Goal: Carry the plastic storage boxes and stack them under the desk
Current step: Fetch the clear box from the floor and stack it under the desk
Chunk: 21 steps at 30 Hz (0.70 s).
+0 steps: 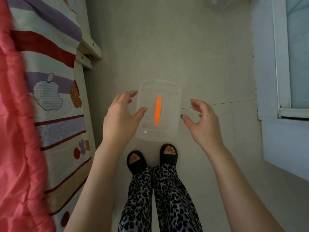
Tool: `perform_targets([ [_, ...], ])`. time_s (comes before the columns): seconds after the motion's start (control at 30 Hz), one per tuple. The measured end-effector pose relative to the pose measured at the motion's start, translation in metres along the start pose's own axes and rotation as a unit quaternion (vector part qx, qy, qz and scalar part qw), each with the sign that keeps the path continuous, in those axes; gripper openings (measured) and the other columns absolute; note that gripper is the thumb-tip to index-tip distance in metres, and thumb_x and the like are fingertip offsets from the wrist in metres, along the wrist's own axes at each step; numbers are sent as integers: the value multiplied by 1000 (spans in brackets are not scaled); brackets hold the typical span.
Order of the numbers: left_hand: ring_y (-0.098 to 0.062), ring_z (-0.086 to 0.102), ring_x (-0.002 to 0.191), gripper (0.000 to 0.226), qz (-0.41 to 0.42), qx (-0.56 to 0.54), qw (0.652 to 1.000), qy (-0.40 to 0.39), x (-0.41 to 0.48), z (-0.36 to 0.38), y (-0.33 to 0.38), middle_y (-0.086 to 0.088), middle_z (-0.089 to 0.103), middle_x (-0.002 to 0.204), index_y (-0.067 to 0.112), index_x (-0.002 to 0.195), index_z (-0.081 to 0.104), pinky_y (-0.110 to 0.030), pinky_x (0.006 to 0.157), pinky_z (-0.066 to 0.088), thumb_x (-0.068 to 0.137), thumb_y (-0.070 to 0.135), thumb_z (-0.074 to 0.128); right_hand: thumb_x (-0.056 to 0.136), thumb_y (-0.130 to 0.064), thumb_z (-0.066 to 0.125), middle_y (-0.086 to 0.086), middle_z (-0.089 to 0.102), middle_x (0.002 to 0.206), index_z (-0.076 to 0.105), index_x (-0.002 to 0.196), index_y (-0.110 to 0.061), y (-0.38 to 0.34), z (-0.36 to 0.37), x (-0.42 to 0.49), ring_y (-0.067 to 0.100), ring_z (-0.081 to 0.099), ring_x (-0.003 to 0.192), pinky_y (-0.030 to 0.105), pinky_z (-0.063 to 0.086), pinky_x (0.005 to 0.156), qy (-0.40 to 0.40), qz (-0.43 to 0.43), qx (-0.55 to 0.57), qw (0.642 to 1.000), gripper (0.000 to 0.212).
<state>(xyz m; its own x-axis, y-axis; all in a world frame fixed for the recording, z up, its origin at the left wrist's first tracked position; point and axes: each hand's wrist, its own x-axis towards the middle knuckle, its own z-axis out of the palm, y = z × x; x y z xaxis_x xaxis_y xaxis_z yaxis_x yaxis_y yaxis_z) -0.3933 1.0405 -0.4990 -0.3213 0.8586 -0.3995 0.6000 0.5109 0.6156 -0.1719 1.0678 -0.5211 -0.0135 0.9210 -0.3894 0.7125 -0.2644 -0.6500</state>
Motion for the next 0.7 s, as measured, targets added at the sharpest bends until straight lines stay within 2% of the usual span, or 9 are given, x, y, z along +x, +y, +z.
perform_targets([
  [0.1,-3,51,113,51,-4,-7,1000,8,9,22,-12,10,53,128,30,132,48,-33,86,48,85,39,66,82,-22,72,-4,56,126,52,131,-17,18,13,7,0,49,111,17,36,94,-5,5,-5,1000,54],
  [0.33,-5,52,114,52,-33,7,999,20,28,67,-41,11,53,127,29,132,48,-31,80,46,85,41,65,81,-22,73,-1,55,129,50,133,-16,56,45,23,10,52,117,21,38,95,-6,43,1,999,57],
  [0.7,-9,53,114,52,-80,36,996,20,46,118,-91,10,53,129,29,131,48,-29,75,40,84,43,65,82,-24,72,1,54,130,50,132,-14,101,88,49,12,52,118,20,36,94,4,83,18,996,56],
])
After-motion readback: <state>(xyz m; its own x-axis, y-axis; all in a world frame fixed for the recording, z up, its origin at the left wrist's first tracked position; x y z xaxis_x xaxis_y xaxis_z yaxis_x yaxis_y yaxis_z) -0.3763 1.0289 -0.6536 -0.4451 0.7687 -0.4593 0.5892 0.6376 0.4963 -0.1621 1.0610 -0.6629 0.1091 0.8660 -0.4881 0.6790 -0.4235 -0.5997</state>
